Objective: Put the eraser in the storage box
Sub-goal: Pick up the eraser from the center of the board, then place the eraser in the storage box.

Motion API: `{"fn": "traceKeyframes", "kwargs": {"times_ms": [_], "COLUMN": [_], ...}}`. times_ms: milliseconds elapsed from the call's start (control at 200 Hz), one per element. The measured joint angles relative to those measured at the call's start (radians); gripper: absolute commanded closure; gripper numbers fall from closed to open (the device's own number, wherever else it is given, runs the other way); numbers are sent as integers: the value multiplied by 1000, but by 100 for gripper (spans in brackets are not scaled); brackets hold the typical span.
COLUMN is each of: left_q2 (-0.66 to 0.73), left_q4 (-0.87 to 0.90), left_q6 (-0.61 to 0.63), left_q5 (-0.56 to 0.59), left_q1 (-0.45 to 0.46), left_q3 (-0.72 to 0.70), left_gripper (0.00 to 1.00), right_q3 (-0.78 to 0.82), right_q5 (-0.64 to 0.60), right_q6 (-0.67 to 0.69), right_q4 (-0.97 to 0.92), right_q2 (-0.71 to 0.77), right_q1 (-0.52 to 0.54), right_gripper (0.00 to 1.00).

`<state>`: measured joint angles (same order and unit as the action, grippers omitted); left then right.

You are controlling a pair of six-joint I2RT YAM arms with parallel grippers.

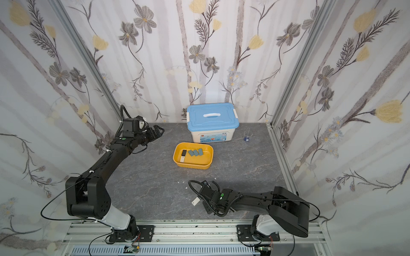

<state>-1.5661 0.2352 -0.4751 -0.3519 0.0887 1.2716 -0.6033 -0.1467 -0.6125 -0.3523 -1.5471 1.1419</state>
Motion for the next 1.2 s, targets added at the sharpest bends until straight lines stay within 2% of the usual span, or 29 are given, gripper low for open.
{"fn": "traceKeyframes", "kwargs": {"times_ms": [200, 420, 610, 899, 1199], "left_q2": [0, 0, 2, -7, -66], "left_q4": [0, 0, 0, -1, -6], "left_q6": [0, 0, 0, 0, -4], "left_q5": [0, 0, 0, 0, 0], "left_q1": [0, 0, 0, 0, 0], "left_q3": [-3, -5, -6, 11, 88], "left_gripper": [0, 0, 0, 0, 0], "right_q3": [-3, -49, -180, -410, -687], "right_q5": [-21, 5, -16, -67, -83], "right_q6": [-5, -19, -26, 51, 194], "right_q4": [-15, -109, -153, -143, -72], "right_q2": [1, 25, 44, -7, -244], "right_q1": [9, 14, -14, -161, -312], "right_gripper": [76, 77, 77, 76, 75]}}
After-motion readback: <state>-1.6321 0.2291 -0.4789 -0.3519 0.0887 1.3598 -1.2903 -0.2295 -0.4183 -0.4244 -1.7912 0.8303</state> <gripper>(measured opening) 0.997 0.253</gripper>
